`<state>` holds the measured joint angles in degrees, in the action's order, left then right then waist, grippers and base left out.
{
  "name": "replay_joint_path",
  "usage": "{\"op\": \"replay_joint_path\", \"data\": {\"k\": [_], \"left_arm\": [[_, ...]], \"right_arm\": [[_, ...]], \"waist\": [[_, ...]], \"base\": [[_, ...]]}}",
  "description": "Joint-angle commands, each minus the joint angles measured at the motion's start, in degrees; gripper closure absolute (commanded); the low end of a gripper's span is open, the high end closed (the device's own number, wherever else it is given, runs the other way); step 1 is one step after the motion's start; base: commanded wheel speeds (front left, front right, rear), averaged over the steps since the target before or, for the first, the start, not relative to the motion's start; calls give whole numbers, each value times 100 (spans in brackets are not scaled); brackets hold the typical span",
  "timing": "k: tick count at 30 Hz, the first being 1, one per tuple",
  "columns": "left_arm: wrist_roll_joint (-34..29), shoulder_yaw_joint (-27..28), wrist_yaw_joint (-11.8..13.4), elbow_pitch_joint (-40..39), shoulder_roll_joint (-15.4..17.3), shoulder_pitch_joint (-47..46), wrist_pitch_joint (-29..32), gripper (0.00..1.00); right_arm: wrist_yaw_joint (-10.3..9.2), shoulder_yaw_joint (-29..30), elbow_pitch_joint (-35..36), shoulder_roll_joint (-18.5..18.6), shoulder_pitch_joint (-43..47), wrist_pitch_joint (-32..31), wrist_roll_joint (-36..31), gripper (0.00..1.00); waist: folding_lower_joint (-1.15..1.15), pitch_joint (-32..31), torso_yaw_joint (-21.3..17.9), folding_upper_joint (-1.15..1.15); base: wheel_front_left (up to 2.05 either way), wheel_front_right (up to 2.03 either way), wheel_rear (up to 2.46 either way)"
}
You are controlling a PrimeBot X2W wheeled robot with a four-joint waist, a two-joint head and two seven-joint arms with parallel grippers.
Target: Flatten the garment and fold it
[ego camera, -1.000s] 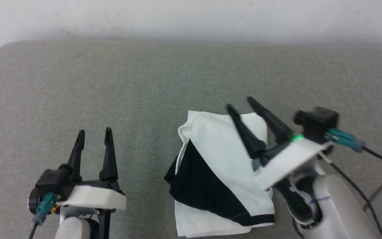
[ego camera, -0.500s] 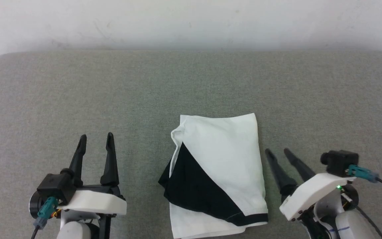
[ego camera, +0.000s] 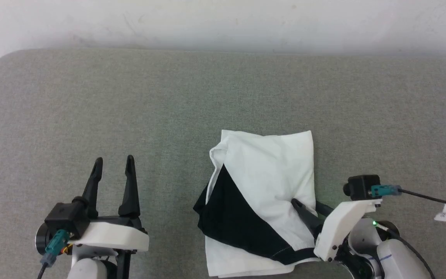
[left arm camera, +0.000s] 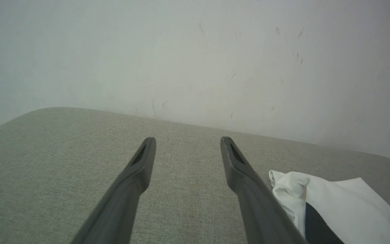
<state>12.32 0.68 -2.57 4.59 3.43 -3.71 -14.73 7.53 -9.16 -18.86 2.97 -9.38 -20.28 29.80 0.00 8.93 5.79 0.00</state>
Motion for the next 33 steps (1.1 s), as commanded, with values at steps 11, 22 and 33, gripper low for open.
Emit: {"op": "replay_joint_path", "data": {"k": [11,22,33], "left_arm": [[-42,182,10,-172,4,19,-27,0],[-158,227,-8,-447,76,-221,-27,0],[-280,163,-49,-661,311,-544,60,0]], "right_arm": [[-4,-348,472,79,-764,-1073,-2328,100],[-4,-653,185,1716,-1732,-1240,-3232,100],[-4,185,-678,2094,-2439,-587,-3660,100]], "waist": [[0,100,-620,0],[0,539,-1608,0],[0,1198,-1978,0]], "base": [[0,0,0],[0,0,0],[0,0,0]]}}
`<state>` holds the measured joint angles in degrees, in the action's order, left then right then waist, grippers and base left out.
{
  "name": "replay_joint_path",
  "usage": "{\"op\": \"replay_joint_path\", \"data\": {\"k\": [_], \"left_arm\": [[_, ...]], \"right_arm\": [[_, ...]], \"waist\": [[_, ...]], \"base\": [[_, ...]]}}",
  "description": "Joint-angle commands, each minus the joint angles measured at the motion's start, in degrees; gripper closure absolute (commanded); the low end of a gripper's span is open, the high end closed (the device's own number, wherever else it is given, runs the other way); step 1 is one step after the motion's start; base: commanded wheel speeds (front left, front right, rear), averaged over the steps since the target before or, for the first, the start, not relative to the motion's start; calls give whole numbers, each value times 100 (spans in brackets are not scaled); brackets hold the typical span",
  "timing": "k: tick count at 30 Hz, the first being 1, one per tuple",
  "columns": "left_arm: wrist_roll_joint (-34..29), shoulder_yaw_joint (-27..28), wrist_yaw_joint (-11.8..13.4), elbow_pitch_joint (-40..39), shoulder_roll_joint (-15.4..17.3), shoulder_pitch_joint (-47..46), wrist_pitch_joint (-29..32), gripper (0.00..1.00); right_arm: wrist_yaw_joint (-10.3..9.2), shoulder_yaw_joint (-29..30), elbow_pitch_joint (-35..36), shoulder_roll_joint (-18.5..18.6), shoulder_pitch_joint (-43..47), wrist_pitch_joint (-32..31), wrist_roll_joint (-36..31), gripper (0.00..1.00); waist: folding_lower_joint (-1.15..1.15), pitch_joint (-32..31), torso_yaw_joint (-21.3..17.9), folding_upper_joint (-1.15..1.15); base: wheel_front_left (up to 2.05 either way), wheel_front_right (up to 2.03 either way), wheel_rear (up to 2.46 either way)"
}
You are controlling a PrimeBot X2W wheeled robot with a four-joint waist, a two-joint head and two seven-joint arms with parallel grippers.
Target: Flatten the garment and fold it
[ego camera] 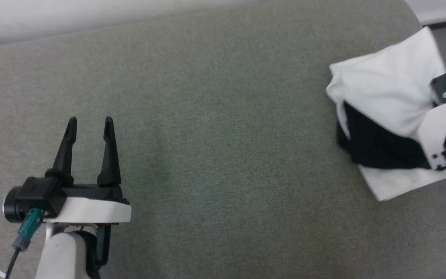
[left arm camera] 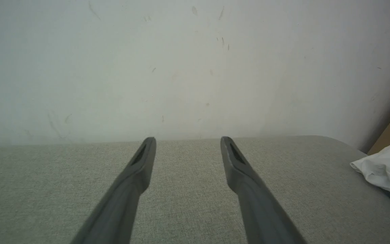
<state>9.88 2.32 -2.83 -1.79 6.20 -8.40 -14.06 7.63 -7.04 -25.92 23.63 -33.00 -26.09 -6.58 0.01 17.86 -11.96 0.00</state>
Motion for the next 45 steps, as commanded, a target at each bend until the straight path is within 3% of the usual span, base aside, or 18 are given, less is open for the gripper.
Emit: {"op": "replay_joint_path", "data": {"k": [1,14,15,16,17,24,29,38,45], "left_arm": [[-44,-6,-27,-55,63,-109,13,0],[-93,-98,-35,-203,251,-262,199,0],[-87,-111,-34,-180,243,-254,193,0],[-81,-122,-28,-152,231,-244,184,0],[-72,-133,-24,-121,218,-232,174,0],[32,-215,25,211,53,-24,49,0],[139,-261,75,469,-66,152,-18,0],[281,-322,162,803,-181,324,-71,0],[310,-361,151,969,-195,471,-83,0]], "right_arm": [[-14,103,-55,22,-156,80,-70,100],[-14,1511,-948,-323,-695,513,-1034,100],[-14,1627,-994,-368,-683,531,-1083,78],[-14,1755,-1042,-413,-668,557,-1103,15],[-14,1863,-1065,-447,-646,636,-1124,0],[-14,2224,-1026,-517,-309,1293,-1124,0],[-14,2322,-690,-588,72,1885,-623,0],[-14,2418,851,-1211,1160,2696,426,0],[-14,1873,1959,-1788,2125,3111,890,0]], "waist": [[-1,375,-202,0],[-1,767,54,0],[-1,730,84,0],[-1,678,115,0],[-1,614,148,0],[-1,-168,396,0],[-1,-774,630,0],[-1,-1361,1076,0],[-1,-1581,1293,0]], "base": [[0,0,0],[0,0,0],[0,0,0],[0,0,0],[0,0,0],[0,0,0],[0,0,0],[0,0,0],[0,0,0]]}}
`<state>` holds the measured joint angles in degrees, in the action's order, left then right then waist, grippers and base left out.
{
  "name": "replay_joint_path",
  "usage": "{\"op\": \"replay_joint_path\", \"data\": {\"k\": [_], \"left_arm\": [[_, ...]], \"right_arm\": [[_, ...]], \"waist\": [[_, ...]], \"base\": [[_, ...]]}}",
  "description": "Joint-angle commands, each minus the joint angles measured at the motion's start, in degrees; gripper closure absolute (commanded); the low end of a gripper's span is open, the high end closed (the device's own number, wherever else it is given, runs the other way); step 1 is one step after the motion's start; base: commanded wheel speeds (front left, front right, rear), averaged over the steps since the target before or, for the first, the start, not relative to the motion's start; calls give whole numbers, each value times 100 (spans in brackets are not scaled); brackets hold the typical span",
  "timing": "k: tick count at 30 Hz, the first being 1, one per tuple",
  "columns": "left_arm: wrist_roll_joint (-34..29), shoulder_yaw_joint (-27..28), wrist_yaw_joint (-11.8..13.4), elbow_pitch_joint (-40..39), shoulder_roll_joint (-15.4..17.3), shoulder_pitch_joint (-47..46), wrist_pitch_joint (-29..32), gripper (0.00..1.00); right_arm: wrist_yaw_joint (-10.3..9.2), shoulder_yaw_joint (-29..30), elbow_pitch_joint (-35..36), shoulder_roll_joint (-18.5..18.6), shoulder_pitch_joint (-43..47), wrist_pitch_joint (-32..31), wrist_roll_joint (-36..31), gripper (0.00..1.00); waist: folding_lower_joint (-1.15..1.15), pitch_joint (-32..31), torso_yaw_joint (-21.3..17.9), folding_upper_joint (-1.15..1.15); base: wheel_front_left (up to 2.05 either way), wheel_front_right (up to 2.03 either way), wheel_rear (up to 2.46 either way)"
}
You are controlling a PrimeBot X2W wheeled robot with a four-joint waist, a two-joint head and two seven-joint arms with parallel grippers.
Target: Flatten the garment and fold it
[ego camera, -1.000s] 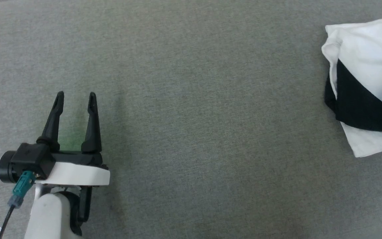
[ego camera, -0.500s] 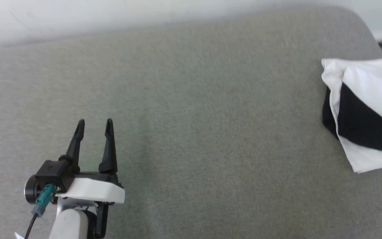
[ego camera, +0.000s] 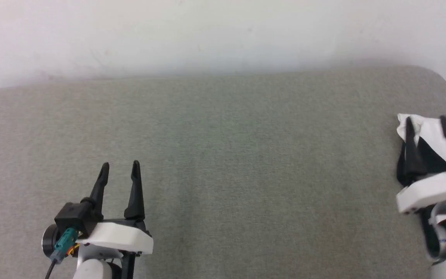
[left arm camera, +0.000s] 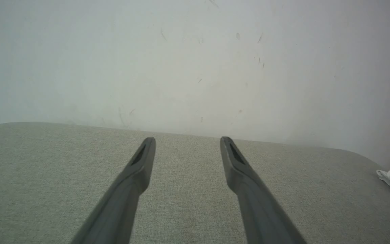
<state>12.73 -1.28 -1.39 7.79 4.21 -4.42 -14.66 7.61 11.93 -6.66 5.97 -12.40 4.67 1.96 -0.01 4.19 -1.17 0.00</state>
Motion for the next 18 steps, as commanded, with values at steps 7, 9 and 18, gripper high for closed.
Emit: {"op": "replay_joint_path", "data": {"k": [7,9,18], "left_arm": [[10,-59,0,75,-24,205,-31,0],[-2,-89,-14,92,-35,236,-32,0],[-32,-174,-51,137,-81,337,-33,0]], "right_arm": [[-12,-779,428,-233,629,308,346,0],[-12,-903,449,-261,741,342,384,0],[-12,-1007,372,-307,1224,423,626,0]], "waist": [[1,-335,333,0],[1,-382,370,0],[1,-502,481,0]], "base": [[0,0,0],[0,0,0],[0,0,0]]}}
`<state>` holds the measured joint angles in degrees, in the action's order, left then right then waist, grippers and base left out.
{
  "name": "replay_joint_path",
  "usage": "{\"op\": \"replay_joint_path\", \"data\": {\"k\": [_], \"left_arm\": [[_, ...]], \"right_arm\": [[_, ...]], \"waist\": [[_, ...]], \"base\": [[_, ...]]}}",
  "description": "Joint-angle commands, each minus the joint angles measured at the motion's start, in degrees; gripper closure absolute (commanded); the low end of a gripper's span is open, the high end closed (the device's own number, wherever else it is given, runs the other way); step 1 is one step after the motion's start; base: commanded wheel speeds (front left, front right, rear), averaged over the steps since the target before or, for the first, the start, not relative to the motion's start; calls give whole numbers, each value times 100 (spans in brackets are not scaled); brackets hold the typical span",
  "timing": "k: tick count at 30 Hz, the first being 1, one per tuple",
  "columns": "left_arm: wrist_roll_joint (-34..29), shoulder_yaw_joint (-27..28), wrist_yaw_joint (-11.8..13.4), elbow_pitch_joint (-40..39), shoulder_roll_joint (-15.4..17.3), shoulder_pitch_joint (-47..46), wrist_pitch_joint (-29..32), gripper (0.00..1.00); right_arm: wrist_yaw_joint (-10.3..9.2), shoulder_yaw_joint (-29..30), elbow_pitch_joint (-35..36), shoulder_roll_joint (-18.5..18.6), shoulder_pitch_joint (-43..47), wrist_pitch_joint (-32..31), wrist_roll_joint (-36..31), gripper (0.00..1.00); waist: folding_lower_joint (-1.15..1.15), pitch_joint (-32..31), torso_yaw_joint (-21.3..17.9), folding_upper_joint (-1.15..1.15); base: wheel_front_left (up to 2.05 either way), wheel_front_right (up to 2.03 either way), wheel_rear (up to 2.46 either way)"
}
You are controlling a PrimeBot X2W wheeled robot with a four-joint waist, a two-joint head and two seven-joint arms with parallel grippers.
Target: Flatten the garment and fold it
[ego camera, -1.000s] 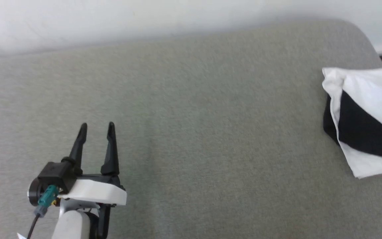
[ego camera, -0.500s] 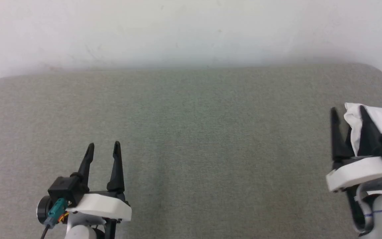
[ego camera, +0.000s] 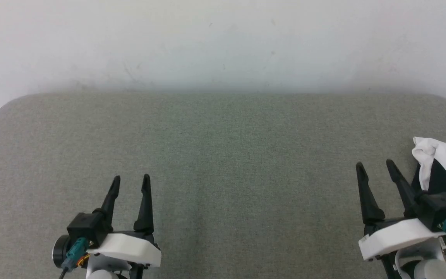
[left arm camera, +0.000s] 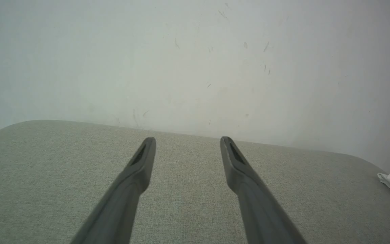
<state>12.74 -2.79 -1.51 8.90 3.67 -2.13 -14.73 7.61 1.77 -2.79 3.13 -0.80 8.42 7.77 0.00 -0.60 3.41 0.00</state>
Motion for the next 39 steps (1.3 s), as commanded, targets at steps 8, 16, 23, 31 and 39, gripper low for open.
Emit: {"op": "replay_joint_path", "data": {"k": [8,16,23,31,39], "left_arm": [[-38,-56,-38,12,-50,192,-27,0],[-16,-34,-30,23,-62,230,-27,0],[-14,-50,0,20,-38,197,9,100],[-16,-52,0,19,-39,197,11,100],[-86,-34,9,-32,-41,198,92,100]], "right_arm": [[-12,-15,-98,-24,187,88,168,0],[-12,5,-97,-24,199,65,191,0],[0,-8,-102,2,133,60,172,100],[0,-9,-104,4,133,59,171,100],[-1,-18,-82,3,130,9,118,100]], "waist": [[0,-54,36,0],[0,-58,17,0],[0,-58,7,0],[0,-57,2,0],[0,-50,-17,0]], "base": [[0,0,0],[0,0,0],[0,0,0],[0,0,0],[0,0,0]]}}
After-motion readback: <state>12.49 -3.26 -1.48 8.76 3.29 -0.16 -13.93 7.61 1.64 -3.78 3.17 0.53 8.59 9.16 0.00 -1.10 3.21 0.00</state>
